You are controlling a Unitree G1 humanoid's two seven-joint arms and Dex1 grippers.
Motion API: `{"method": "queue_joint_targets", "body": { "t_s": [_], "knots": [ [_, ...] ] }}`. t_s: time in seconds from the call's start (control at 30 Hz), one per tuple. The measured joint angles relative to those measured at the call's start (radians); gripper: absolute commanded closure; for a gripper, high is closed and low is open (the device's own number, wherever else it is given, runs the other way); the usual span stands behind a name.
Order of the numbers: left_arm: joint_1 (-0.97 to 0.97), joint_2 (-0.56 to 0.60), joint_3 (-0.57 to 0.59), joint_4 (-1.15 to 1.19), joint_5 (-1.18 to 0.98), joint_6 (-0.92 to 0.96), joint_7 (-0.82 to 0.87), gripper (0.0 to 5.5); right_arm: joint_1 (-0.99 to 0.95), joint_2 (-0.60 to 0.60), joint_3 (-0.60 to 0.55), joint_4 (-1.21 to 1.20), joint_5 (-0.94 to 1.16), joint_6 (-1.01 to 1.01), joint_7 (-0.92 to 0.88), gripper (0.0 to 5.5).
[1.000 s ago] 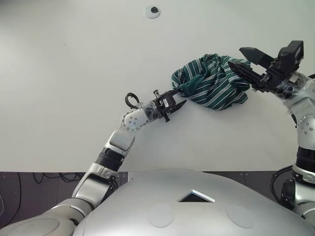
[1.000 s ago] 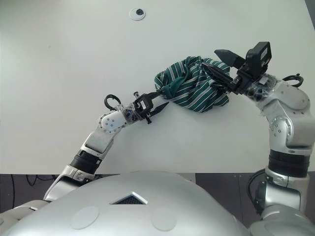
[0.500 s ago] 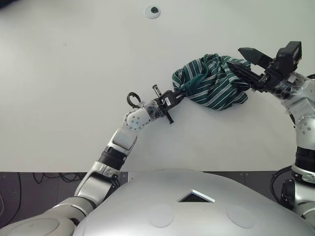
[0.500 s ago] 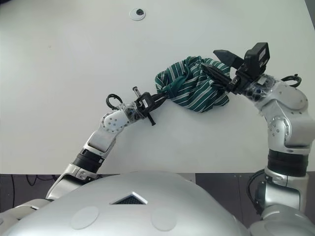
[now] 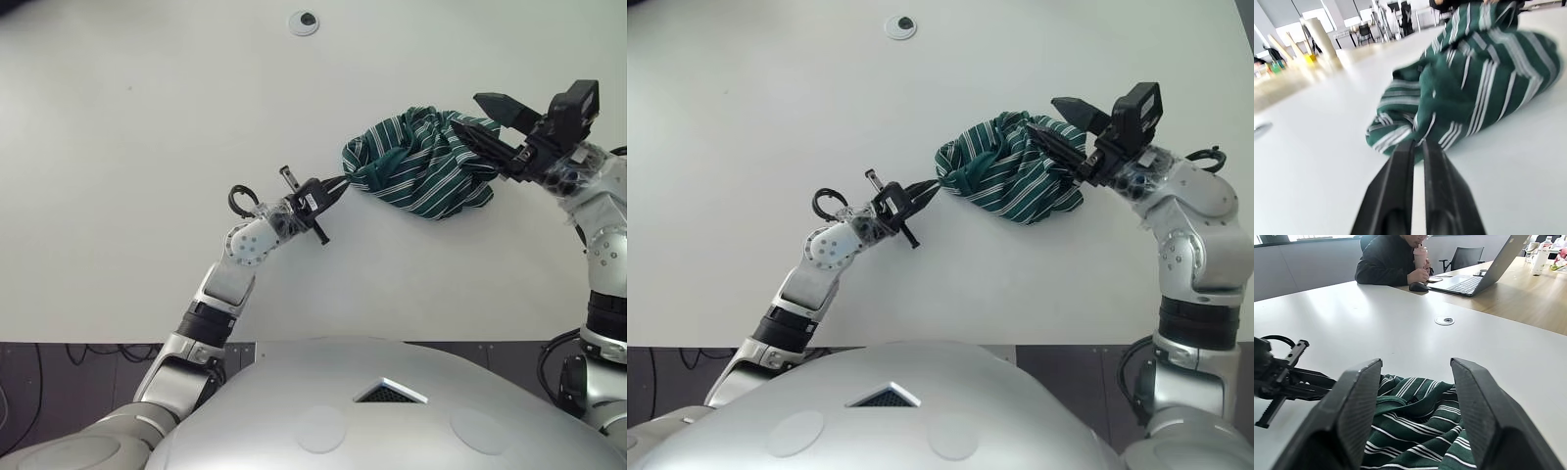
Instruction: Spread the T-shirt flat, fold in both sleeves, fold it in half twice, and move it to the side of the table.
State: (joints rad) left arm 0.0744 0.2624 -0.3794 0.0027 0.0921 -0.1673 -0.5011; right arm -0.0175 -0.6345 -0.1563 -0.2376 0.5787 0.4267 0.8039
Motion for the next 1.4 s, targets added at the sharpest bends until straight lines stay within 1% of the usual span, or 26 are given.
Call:
{"method": "queue_joint_targets", "body": {
  "t_s": [0.17,0.3,0.37,0.67,0.8,1.03,1.33,1.4],
  "knots": [
    [0.072,0.036,-0.021,-0.076,0.055,0.020,0.005,4.12,0.000,0.000,0.002,0.004,-0.001,-0.003,-0.002,2.92],
    [0.078,0.009,-0.074,-0.072,0.097,0.051,0.017,3.55,0.000,0.001,0.005,0.005,-0.004,-0.011,-0.003,2.92],
    [0.065,-0.005,-0.092,-0.056,0.128,0.059,0.033,3.17,0.001,0.001,0.006,0.005,-0.014,-0.013,-0.003,2.92],
    [-0.030,-0.065,-0.124,-0.003,0.213,0.131,0.098,3.17,0.002,0.002,0.015,0.005,-0.029,-0.024,-0.003,2.92],
    [-0.070,-0.085,-0.125,0.053,0.225,0.129,0.131,3.17,0.002,0.034,0.027,0.009,-0.030,-0.029,-0.003,2.92],
    [-0.115,-0.109,-0.119,0.114,0.228,0.114,0.169,4.19,0.002,0.035,0.035,0.013,-0.038,-0.029,-0.003,2.92],
    [-0.116,-0.110,-0.104,0.116,0.227,0.099,0.189,5.48,0.002,0.035,0.036,0.015,-0.039,-0.030,-0.002,2.92],
    [-0.116,-0.110,-0.103,0.113,0.227,0.099,0.191,5.49,0.002,0.035,0.036,0.016,-0.039,-0.030,-0.001,2.92]
  ]
}}
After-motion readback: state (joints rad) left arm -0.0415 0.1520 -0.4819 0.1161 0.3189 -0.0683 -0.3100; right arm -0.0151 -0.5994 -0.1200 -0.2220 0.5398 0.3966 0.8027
